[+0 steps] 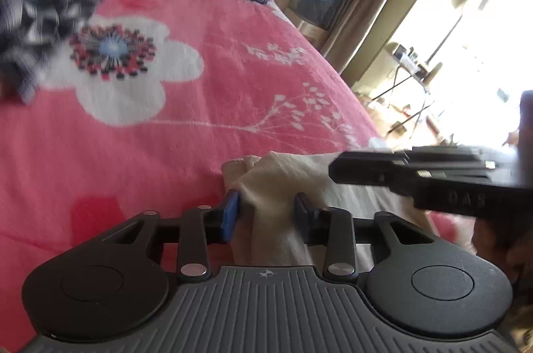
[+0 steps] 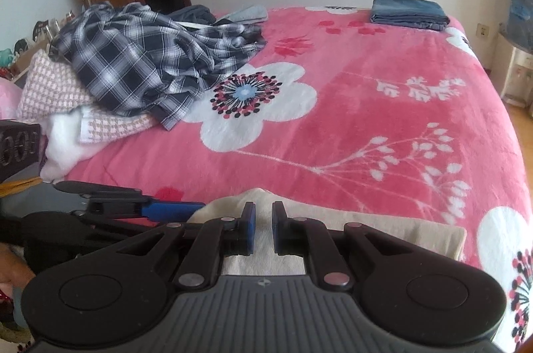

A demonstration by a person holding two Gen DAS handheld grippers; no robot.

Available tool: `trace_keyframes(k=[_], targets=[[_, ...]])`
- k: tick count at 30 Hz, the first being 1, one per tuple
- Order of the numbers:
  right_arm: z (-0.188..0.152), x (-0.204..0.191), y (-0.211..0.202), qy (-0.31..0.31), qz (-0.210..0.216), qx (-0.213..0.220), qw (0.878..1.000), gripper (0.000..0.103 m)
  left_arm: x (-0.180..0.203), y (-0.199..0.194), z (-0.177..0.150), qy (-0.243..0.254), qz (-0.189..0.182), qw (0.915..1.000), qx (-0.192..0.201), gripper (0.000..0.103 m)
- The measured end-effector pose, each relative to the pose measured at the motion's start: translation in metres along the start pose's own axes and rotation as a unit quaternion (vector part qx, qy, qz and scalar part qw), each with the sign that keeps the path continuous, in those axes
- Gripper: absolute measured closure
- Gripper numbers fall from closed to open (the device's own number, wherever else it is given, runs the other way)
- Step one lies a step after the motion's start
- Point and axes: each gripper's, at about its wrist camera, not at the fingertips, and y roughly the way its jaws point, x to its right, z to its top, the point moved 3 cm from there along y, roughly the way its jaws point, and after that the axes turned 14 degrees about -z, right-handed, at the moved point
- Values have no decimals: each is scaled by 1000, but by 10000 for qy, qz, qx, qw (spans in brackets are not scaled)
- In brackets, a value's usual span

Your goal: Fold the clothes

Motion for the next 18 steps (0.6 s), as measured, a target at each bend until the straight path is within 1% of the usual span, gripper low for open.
trace_keyframes(k=[1, 3, 4, 5, 6, 7, 8, 9, 10, 11, 12, 13, 14, 15, 16, 17, 18], targets=[[-1, 1, -1, 27, -3, 2, 10000, 92, -2, -2, 1, -121, -115, 9999, 22, 91], [-2, 4, -2, 89, -15, -4, 10000, 92, -6, -6, 3, -364, -345, 9987, 67, 95], [-3, 5, -3, 121, -21, -8, 9999, 92, -8, -8, 4, -516, -506, 9973, 112, 97], [-4, 7, -3, 155, -26, -15, 9999, 92, -11, -11, 5, -746, -757, 9941, 212, 97], [-4, 9, -4, 194, -33, -23, 9998, 92, -14, -15, 5, -1031, -1032, 9887, 337, 98], [-5, 11, -4, 234, -41, -32, 9997, 92, -22, -18, 4, -1437, -1455, 9775, 518, 98], [-6, 13, -4, 288, -42, -48, 9996, 92, -32, -20, 1, -1959, -2017, 9564, 786, 101], [-7, 16, -4, 352, -38, -70, 9993, 92, -43, -20, -5, -2456, -2545, 9292, 1072, 102], [-7, 18, -3, 415, -34, -92, 9991, 92, -56, -18, -14, -2938, -2983, 8977, 1370, 103], [-8, 20, -3, 476, -25, -112, 9988, 92, -70, -12, -24, -3351, -3156, 8735, 1585, 103], [-9, 22, -3, 534, -13, -131, 9985, 92, -84, -2, -35, -3690, -3143, 8593, 1632, 103], [-9, 24, -3, 576, -15, -150, 9982, 92, -99, 9, -46, -4056, -3129, 8441, 1586, 103], [-10, 25, -2, 605, -27, -170, 9980, 92, -110, 17, -55, -4362, -3070, 8317, 1540, 103], [-10, 26, -2, 622, -37, -185, 9979, 92, -115, 20, -61, -4505, -2994, 8265, 1560, 103], [-11, 26, -2, 631, -46, -198, 9978, 92, -115, 19, -61, -4475, -3003, 8268, 1609, 102], [-11, 27, -2, 625, -51, -191, 9978, 92, -111, 14, -57, -4358, -3017, 8318, 1650, 99], [-10, 27, -4, 604, -54, -166, 9980, 92, -107, 9, -52, -4217, -2982, 8400, 1665, 96]])
